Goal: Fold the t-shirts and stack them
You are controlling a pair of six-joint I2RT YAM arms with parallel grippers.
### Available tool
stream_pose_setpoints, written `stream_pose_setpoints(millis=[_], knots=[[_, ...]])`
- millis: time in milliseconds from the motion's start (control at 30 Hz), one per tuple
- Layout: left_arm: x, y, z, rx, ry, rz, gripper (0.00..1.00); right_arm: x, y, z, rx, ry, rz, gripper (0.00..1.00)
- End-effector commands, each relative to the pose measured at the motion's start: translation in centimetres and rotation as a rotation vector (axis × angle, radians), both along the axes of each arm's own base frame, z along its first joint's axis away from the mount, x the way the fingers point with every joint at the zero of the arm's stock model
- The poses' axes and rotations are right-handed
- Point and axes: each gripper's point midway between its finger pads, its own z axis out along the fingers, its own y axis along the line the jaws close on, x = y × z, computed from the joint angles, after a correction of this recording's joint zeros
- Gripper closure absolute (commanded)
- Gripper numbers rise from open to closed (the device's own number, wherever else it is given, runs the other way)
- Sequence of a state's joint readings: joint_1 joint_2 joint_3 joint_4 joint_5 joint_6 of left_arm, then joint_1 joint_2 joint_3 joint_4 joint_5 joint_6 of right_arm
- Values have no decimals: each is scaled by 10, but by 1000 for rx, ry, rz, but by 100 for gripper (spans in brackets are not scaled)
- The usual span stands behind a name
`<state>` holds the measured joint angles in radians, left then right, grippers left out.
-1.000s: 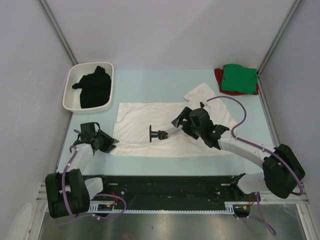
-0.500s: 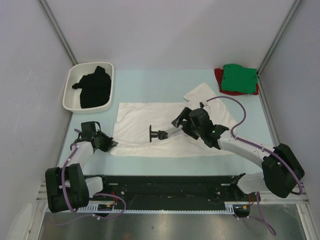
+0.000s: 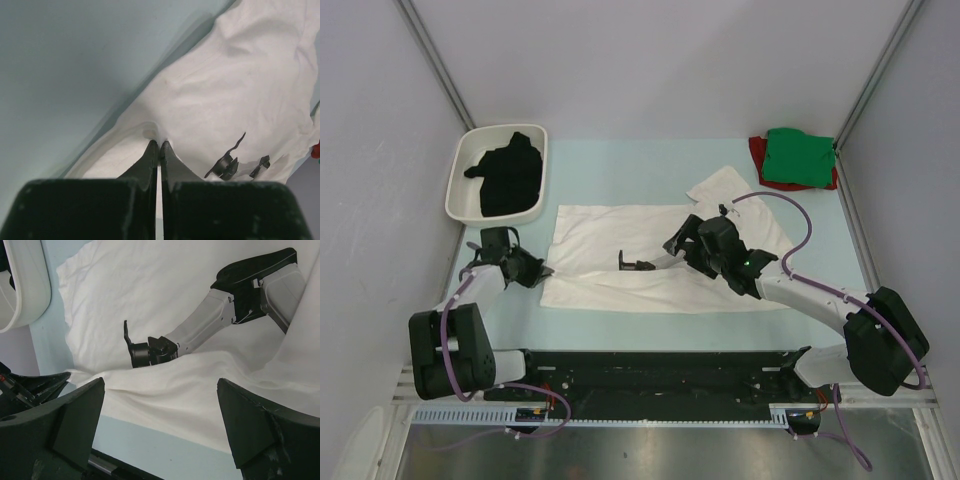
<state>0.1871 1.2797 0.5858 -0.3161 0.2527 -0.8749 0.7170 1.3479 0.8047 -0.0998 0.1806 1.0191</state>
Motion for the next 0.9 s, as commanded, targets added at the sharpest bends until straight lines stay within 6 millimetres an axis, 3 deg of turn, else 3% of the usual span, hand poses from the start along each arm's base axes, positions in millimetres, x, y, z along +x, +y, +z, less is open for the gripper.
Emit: stream_pose_setpoints(millis=[0, 300, 333, 367, 433, 467, 500, 600, 867], knots=[[24, 7, 15, 18, -58, 24, 100, 6, -4, 6, -14, -36, -26, 0], [32, 11, 11, 26, -29, 34, 98, 8, -5, 5, -18, -39, -22, 0], [32, 12, 11, 30, -28, 34, 92, 8, -6, 3, -21, -35, -24, 0], [31, 13, 9, 34, -14, 37, 70, 8, -5, 4, -19, -37, -21, 0], [31, 15, 6, 44, 6, 40, 47, 8, -4, 3, -22, -37, -18, 0], [30, 15, 6, 45, 16, 40, 31, 8, -4, 3, -23, -38, -16, 0], [30, 16, 6, 50, 13, 37, 24, 8, -4, 3, -22, -38, -14, 0], [27, 14, 15, 51, -17, 30, 19, 7, -4, 3, -22, -35, -13, 0], [-18, 3, 23, 49, -57, 15, 18, 5, -8, -1, -49, -36, -7, 0]])
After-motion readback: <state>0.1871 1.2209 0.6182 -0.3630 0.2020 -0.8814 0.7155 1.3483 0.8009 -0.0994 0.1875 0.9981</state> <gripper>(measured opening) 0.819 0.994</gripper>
